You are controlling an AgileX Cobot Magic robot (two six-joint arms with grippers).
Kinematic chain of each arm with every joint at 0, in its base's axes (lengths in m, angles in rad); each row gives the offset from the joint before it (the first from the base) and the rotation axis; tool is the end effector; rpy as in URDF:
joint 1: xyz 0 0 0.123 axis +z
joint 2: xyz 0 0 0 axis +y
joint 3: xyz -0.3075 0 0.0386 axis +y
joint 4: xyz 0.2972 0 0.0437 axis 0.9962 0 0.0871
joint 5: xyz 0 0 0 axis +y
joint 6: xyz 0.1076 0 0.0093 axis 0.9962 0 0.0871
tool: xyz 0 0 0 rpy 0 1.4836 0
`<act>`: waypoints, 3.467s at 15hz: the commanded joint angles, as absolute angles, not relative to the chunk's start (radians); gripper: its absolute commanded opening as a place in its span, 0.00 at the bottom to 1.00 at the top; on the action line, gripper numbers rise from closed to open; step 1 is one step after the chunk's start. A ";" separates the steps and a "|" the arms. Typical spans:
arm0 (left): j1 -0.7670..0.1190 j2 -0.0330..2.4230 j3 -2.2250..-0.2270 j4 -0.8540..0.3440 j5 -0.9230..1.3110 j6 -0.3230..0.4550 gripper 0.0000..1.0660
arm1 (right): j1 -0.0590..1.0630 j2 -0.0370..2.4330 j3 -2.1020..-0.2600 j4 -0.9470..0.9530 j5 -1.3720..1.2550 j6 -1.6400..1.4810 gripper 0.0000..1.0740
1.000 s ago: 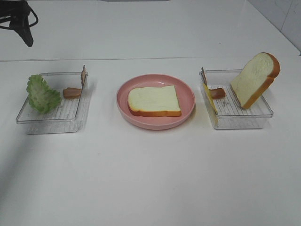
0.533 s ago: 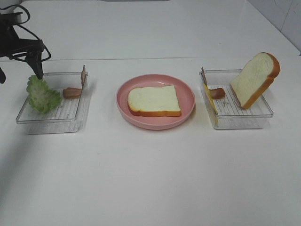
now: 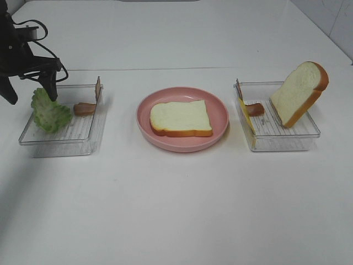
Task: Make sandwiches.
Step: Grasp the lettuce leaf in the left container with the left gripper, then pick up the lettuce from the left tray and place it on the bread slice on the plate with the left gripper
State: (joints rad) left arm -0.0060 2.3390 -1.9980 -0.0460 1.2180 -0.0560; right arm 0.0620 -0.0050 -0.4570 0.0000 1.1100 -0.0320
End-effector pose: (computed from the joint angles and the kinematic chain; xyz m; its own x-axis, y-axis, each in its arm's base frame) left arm 0.5467 -0.0079 0.1517 -0.9932 -0.0658 -0.0958 -0.0612 0.9969 -0.0500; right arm 0.0302 0.0019 0.2741 -0.5286 -0.0649 -0.8464 -0.0789 0.9965 -0.0271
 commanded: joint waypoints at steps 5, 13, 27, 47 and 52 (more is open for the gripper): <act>-0.010 2.363 -2.001 -0.039 1.299 -0.055 0.57 | 0.059 -0.034 -0.454 0.006 1.105 -0.022 0.79; -0.010 2.363 -2.057 -0.041 1.308 -0.056 0.22 | 0.059 -0.034 -0.454 0.006 1.105 -0.022 0.79; -0.010 2.373 -2.058 -0.071 1.313 -0.053 0.05 | 0.059 -0.034 -0.454 0.006 1.105 -0.022 0.79; -0.048 2.063 -2.086 -0.180 1.313 -0.027 0.00 | 0.059 -0.034 -0.454 0.007 1.105 -0.022 0.79; -0.196 2.061 -2.224 -0.253 1.298 -0.031 0.00 | 0.059 -0.034 -0.454 0.006 1.105 -0.022 0.79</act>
